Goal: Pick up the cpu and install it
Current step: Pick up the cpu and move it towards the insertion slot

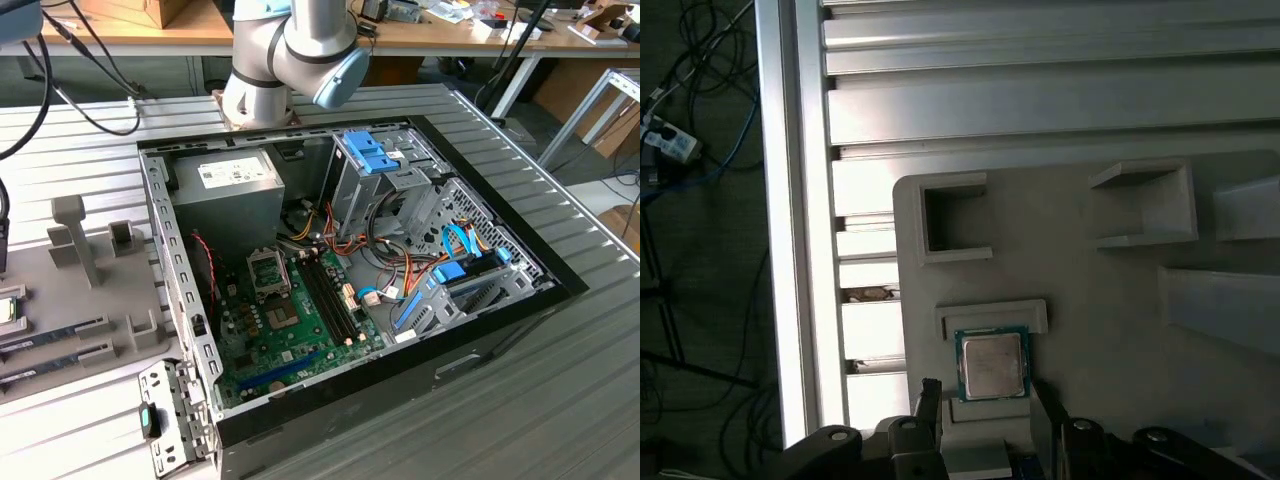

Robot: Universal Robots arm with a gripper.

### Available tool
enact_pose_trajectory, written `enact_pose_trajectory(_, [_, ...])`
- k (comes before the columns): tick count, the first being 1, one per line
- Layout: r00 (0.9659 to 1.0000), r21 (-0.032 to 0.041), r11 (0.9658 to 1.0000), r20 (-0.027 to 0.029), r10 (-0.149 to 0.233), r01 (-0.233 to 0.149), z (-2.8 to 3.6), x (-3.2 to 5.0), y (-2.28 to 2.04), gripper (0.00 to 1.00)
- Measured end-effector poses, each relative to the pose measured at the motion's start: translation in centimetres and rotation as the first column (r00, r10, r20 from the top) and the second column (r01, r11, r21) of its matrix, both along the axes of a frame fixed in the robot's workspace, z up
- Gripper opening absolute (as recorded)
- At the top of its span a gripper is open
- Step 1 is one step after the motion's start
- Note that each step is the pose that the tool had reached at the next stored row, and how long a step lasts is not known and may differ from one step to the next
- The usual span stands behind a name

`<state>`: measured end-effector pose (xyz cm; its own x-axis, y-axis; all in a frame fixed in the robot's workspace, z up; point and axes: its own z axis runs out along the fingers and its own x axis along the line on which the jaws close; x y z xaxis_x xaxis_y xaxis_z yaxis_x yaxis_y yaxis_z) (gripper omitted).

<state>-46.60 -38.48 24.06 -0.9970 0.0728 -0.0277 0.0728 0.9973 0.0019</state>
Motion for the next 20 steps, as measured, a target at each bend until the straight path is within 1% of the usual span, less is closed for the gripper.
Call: enact_pose_trajectory(20, [1.0,0.0,1.0,0.0,0.0,0.0,-0.74,0.13,0.0,0.48])
